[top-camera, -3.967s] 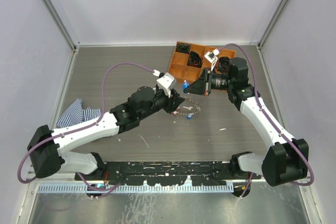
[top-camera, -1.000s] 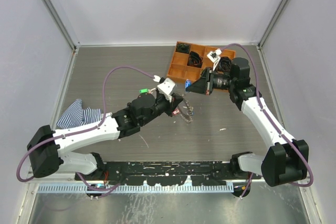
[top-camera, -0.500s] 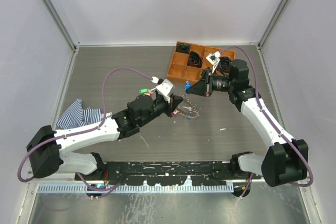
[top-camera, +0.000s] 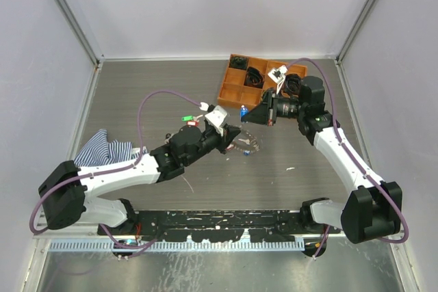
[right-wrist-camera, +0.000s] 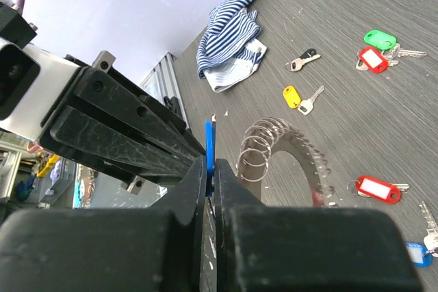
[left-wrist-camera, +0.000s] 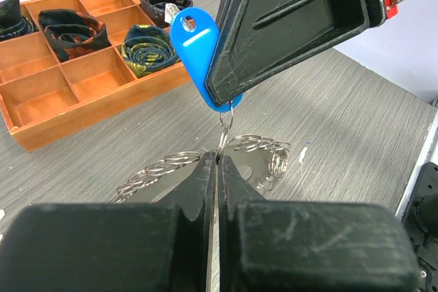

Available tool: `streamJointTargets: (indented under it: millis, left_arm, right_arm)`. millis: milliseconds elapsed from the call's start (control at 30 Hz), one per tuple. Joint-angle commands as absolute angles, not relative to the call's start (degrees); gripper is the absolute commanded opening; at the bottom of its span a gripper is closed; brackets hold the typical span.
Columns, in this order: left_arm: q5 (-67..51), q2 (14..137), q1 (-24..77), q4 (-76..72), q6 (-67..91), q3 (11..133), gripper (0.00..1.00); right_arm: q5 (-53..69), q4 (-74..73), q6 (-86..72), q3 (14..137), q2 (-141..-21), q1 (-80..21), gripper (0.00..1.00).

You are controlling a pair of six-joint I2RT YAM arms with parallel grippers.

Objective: Remove the keys from the keyring

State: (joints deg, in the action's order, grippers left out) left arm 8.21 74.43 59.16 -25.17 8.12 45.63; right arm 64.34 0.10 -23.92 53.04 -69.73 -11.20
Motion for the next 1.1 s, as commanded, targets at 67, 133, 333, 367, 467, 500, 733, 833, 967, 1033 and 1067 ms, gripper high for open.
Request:
streamJointTargets:
  millis: [67, 133, 333, 367, 467, 500, 733, 833, 967, 1033, 1067]
  left_arm:
    - [8.36, 75.27, 58.54, -29.28, 8.78, 46.75, 0.17]
    - [8.19, 74.97, 58.45, -29.25, 8.95, 46.47, 0.22]
    - [6.34, 73.22, 58.12, -29.18, 8.05, 45.52, 0.32]
    - [5.73, 71.3, 58.14, -29.25, 7.72, 45.26, 0.33]
    - [2.17, 69.33, 57.85, -29.07, 5.88, 44.16, 0.4]
    - [1.3, 68.76, 57.9, -28.85, 5.22, 43.95, 0.42]
    - [-1.67, 67.41, 57.42, -25.46, 2.23, 45.36, 0.46]
    - [-2.77, 68.78, 57.36, -23.84, 2.11, 47.13, 0.46]
    - [-1.45, 71.26, 57.34, -23.69, 3.56, 48.88, 0.47]
    - [-0.27, 72.28, 57.31, -23.69, 4.61, 49.85, 0.48]
    - [0.07, 72.33, 57.37, -23.75, 5.19, 50.25, 0.48]
  right_arm:
    - [66.72, 3.81, -24.28, 55.77, -67.33, -11.79, 0.01]
    - [66.71, 3.45, -23.9, 55.75, -67.35, -11.86, 0.01]
    - [66.37, 2.62, -23.13, 55.81, -67.25, -12.0, 0.01]
    - [66.35, 2.56, -23.0, 55.92, -67.28, -11.96, 0.01]
    - [66.13, 2.54, -23.0, 55.89, -67.34, -12.01, 0.01]
    - [66.14, 2.54, -23.02, 55.9, -67.33, -12.01, 0.01]
    - [66.18, 2.51, -23.15, 55.89, -67.39, -12.08, 0.01]
    - [66.01, 2.48, -23.2, 55.76, -67.36, -12.17, 0.01]
    - [66.0, 2.54, -23.16, 55.68, -67.34, -12.16, 0.01]
    - [66.01, 2.47, -23.25, 55.65, -67.31, -12.19, 0.01]
    - [66.01, 2.51, -23.24, 55.66, -67.34, -12.15, 0.01]
